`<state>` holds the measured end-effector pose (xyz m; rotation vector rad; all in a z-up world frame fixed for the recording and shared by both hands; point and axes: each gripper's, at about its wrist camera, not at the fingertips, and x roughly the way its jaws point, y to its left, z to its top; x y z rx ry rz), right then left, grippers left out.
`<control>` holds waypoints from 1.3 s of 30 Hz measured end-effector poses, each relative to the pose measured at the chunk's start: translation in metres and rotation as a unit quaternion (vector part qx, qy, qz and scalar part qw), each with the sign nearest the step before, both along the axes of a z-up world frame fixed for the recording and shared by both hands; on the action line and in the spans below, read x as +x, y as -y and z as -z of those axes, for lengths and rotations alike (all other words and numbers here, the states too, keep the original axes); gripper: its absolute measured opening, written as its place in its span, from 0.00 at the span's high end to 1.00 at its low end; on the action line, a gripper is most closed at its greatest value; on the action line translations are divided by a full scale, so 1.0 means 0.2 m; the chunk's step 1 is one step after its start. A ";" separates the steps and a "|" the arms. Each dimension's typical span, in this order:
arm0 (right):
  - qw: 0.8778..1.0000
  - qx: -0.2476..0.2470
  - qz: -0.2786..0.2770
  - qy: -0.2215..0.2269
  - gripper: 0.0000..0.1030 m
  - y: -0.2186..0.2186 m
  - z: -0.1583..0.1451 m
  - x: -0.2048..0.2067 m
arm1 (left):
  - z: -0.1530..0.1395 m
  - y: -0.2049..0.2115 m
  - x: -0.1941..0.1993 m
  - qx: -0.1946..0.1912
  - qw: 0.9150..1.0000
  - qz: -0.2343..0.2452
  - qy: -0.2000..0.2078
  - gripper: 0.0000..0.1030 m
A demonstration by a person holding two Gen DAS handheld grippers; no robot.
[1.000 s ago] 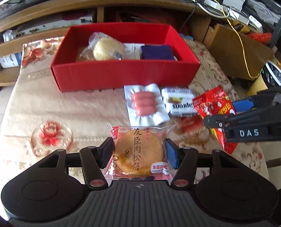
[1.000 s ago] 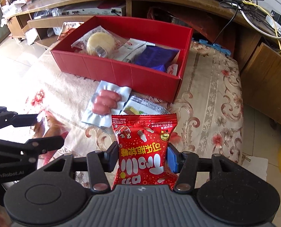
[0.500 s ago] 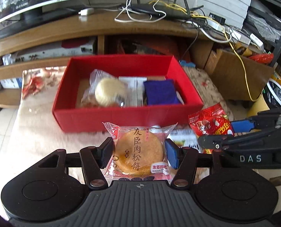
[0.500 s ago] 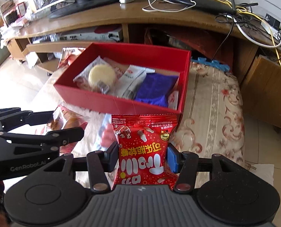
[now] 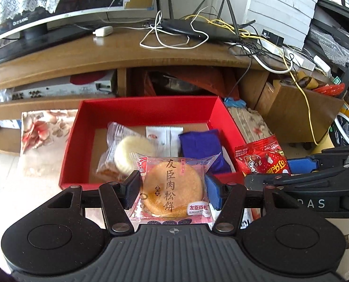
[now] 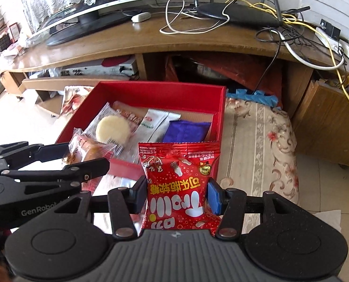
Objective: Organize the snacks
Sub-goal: 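Grasp the pork-floss cake packet with left tool while right tool carries Trolli bag toward box, then lower both packets into the red box and open both tools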
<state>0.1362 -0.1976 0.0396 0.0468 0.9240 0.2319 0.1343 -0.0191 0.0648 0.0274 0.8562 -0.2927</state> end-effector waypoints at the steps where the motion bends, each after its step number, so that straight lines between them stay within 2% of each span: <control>1: 1.000 0.001 0.003 0.000 0.52 0.00 0.00 0.02 | 0.00 0.00 0.02 0.000 1.000 0.000 0.001 0.37; 17: 1.000 0.006 0.025 0.006 0.52 0.02 0.00 0.22 | 0.00 0.04 0.22 0.008 1.000 -0.007 0.010 0.37; 39: 1.000 0.005 0.029 0.000 0.52 0.00 0.08 0.39 | 0.07 0.05 0.36 0.031 0.999 -0.019 0.001 0.38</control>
